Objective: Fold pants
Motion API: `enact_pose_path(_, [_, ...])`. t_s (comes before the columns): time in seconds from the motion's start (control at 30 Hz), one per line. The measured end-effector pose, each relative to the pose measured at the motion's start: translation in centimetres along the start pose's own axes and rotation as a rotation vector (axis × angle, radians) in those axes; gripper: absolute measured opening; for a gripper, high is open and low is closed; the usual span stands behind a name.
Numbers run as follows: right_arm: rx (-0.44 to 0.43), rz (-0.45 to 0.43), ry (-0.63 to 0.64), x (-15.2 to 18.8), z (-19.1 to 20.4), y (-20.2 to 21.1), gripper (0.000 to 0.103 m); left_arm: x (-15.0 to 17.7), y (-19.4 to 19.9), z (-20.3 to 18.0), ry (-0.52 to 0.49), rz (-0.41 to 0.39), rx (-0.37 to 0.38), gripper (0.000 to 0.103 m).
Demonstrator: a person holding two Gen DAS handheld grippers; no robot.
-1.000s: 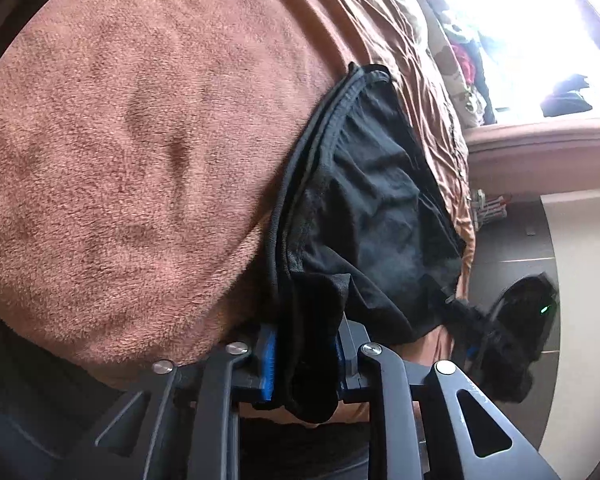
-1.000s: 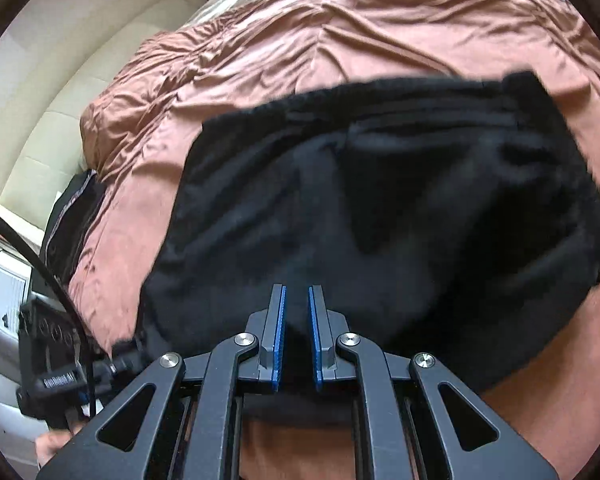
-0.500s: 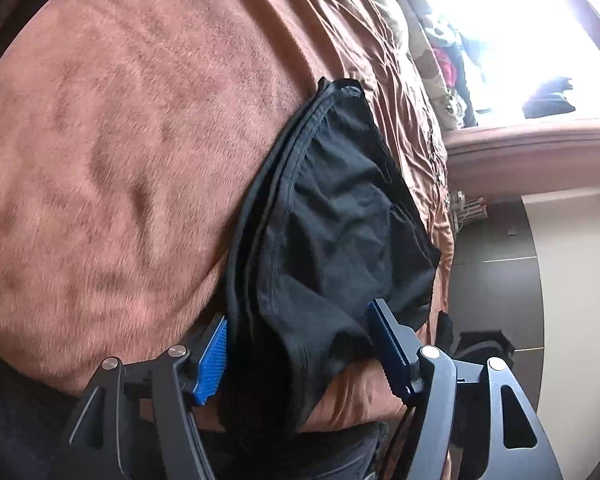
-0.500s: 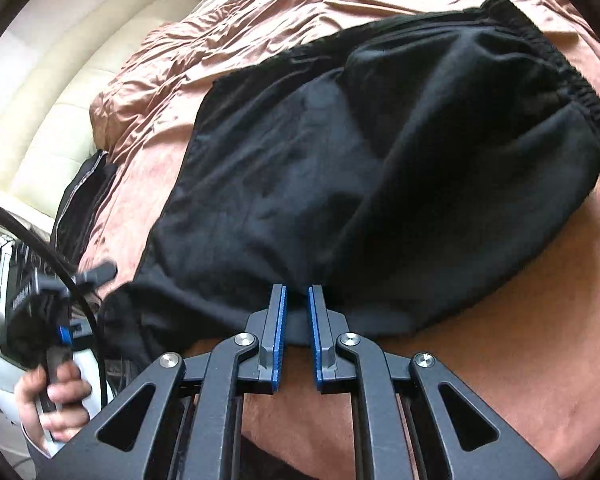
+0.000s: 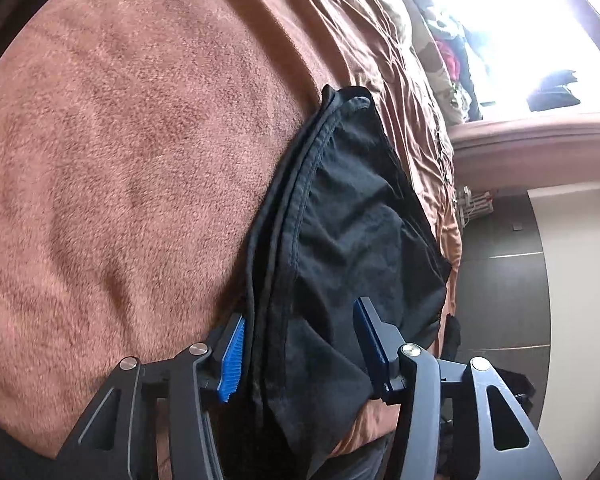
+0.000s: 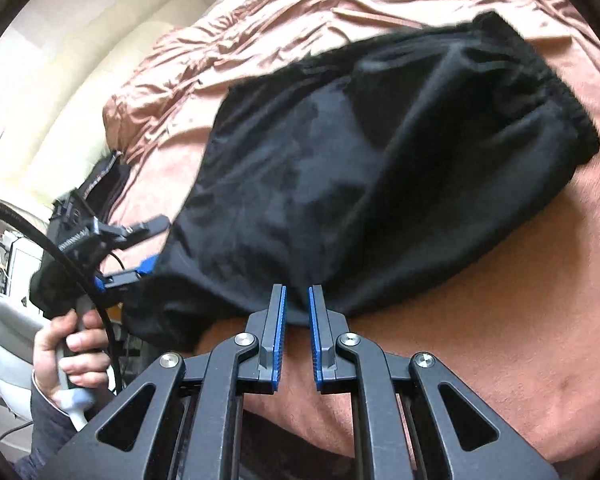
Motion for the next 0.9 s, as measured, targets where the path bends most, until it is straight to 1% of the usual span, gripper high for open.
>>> enact_pose_path(0.07, [-0.003,-0.017,0.002,-0.5,0.2,0.3,0.007,-0.1,-0.3,-0.1,-0.009,0.01,0.0,0.052])
enact_pose_path(0.1, [-0.002,-0.024,-0.001,-0.7,0.2,0.4,0.007,-0.1,-0.3,-0.1,-0.01,0.014,-0.001,0.047])
enact_pose_path(0.13, [-0.002,-0.029,-0.005,-0.9,0.2,0.4,0.007,-0.2,-0.5,-0.1,-0.015,0.021,-0.004,0.04])
enact_pose_path(0.17, [-0.004,-0.036,-0.009,-1.1,0.4,0.3,0.007,-0.2,-0.6,-0.1,-0.018,0.025,-0.008,0.035])
enact_pose_path(0.23, [-0.004,-0.046,-0.019,-1.6,0.5,0.0,0.007,-0.4,-0.6,-0.3,-0.025,0.026,-0.019,0.014])
enact_pose_path(0.27, [0.001,-0.051,-0.023,-1.7,0.5,0.0,0.007,-0.5,-0.5,-0.4,-0.03,0.023,-0.016,0.012])
enact_pose_path(0.47, [0.015,-0.058,-0.02,-2.3,0.7,-1.4,0.007,-0.8,0.9,-1.5,-0.052,-0.003,0.008,0.009])
enact_pose_path(0.53, [0.019,-0.042,-0.028,-2.1,0.4,-2.4,0.007,-1.0,1.2,-1.8,-0.057,-0.01,0.009,0.009])
enact_pose_path(0.67, [0.013,-0.005,-0.025,-1.0,0.3,-3.5,0.007,-1.1,1.9,-3.0,-0.084,-0.025,0.036,0.009])
enact_pose_path(0.8, [-0.007,0.01,-0.026,-0.4,0.3,-2.9,0.007,-1.4,2.0,-4.0,-0.097,-0.029,0.05,0.009])
enact_pose_path(0.9, [-0.032,-0.01,-0.037,-0.5,0.0,-1.5,0.007,-1.6,2.0,-5.2,-0.114,-0.028,0.066,0.009])
Point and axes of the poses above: each gripper's, at about its wrist camera, not at the fingertips, and y roughly against the way its jaws point, z to its left, x to its underside, the point moved 4 cm from there along -y, roughly the way its jaws point, and after that the axes turned 13 degrees about -y, right-handed, at the moved point
